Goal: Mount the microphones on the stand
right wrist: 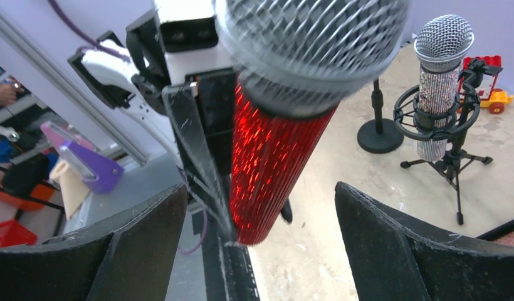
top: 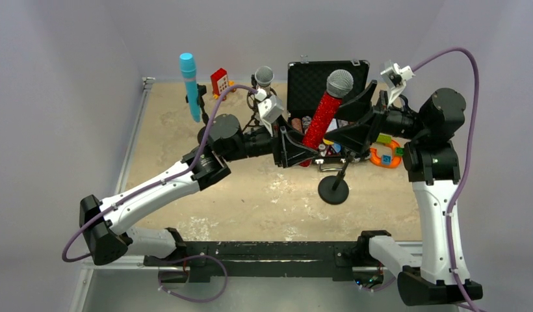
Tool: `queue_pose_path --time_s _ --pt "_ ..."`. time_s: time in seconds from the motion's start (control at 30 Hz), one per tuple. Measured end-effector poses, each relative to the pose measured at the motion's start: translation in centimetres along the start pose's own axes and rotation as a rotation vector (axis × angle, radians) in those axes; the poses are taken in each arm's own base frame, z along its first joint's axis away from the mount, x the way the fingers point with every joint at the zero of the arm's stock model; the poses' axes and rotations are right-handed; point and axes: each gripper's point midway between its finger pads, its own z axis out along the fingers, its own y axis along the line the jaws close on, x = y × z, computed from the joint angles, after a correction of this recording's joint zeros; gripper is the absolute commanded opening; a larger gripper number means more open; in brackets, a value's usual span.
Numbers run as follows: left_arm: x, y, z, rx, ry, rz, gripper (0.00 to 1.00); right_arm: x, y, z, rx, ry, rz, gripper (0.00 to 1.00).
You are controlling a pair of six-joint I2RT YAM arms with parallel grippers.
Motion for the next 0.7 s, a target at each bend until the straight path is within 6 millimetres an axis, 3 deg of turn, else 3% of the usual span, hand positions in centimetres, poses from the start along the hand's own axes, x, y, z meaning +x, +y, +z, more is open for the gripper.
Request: queue_pose_path --time_s 0.27,0.4,0.57,0.7 --pt "0.4 -1.5 1.7 0.059 0.022 -0.004 0.0 -1.5 -0.9 0.6 0.01 -0.035 0.095 0.84" --pt "0.2 -1.6 2.3 0.067 0.02 -0.003 0.0 -2.1 -0.1 0.6 -0.009 -0.053 0.099 0.75" --pt "0.8 -1.2 3.1 0.073 0.039 -0.008 0.0 -2.1 0.7 0.4 -0.036 -0.062 0.102 0.54" --pt "1.2 -1.4 3.4 0.086 0.05 -0.01 0.0 -1.6 0.3 0.5 -0.04 -0.06 0.133 0.59"
